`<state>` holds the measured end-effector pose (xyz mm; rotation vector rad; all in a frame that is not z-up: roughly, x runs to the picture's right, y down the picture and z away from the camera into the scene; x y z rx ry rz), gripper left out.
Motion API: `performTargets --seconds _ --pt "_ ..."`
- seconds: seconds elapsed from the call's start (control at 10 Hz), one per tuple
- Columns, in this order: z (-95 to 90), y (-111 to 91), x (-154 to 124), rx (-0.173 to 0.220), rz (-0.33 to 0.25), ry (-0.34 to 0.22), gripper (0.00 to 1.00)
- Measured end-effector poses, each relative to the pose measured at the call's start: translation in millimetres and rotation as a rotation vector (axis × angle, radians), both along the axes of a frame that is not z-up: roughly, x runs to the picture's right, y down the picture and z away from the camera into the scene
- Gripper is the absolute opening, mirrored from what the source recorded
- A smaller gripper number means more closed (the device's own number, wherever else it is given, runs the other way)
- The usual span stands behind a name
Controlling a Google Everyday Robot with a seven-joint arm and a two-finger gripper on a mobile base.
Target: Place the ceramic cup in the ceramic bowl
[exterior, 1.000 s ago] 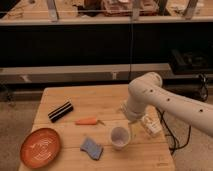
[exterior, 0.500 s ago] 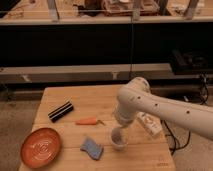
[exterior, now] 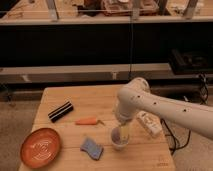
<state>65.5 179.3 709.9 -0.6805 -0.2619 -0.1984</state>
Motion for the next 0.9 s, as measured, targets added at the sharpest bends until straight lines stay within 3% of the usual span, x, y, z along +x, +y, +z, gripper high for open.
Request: performTargets --seconds 0.3,0.6,0.9 --pt "-4.4 19 3 -0.005 -0.007 -0.008 0.80" --pt "9.6 18 2 -0.010 0.003 -0.014 0.80" --pt "8.2 31 6 -0.013 0.006 -0.018 0.80"
